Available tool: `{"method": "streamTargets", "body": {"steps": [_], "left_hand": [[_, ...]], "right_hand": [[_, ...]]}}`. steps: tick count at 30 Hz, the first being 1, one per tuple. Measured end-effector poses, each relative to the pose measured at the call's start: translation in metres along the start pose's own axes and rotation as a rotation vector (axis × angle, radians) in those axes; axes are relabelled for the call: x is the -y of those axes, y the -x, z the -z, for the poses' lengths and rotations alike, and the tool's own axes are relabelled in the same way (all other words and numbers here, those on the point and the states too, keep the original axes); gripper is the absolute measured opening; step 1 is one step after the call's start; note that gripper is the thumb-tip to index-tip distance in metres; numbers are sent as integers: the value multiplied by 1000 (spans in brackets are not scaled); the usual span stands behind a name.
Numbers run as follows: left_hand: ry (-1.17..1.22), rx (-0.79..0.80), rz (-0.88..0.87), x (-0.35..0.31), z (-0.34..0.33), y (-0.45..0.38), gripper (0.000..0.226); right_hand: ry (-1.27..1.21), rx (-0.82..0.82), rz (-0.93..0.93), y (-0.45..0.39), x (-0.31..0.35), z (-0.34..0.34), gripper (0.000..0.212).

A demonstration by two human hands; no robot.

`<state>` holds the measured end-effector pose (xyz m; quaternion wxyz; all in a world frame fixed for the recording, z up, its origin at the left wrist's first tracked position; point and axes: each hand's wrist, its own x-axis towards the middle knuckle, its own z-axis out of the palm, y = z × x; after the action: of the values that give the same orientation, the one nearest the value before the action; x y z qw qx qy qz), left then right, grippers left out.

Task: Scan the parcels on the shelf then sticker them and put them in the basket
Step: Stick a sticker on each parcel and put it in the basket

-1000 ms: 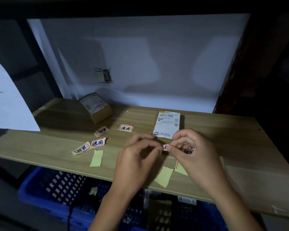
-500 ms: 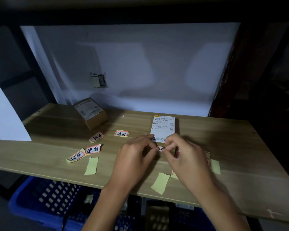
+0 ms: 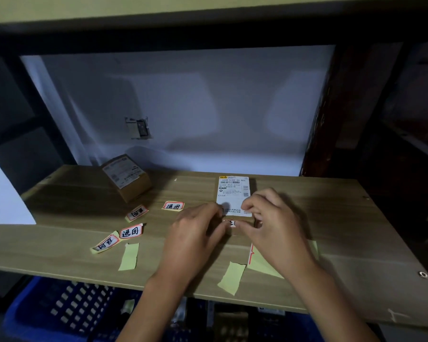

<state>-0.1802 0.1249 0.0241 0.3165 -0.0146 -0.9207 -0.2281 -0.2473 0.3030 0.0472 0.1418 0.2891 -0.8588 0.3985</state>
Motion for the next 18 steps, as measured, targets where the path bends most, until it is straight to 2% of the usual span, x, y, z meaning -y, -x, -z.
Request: {"method": "streamTargets", "body": {"steps": [4, 6, 9, 12, 15, 18], "left_hand": [[34, 66, 36, 1, -1, 2, 22], [51, 71, 51, 1, 0, 1, 21], [78, 93, 68, 3, 1, -1, 26], [136, 113, 87, 5, 1, -3, 29], [197, 88, 116, 4, -1, -5, 26], [250, -3, 127, -8, 11, 0, 21]], "right_hand": [[-213, 88, -18, 3, -12, 6, 27], [-284, 87, -39, 6, -13, 10, 31], [-224, 57, -56, 8, -15, 11, 49], [-195, 157, -172, 11, -12, 2, 66], [-191, 119, -202, 11, -11, -4, 63], [-186, 52, -206, 14, 3, 3, 62]]}}
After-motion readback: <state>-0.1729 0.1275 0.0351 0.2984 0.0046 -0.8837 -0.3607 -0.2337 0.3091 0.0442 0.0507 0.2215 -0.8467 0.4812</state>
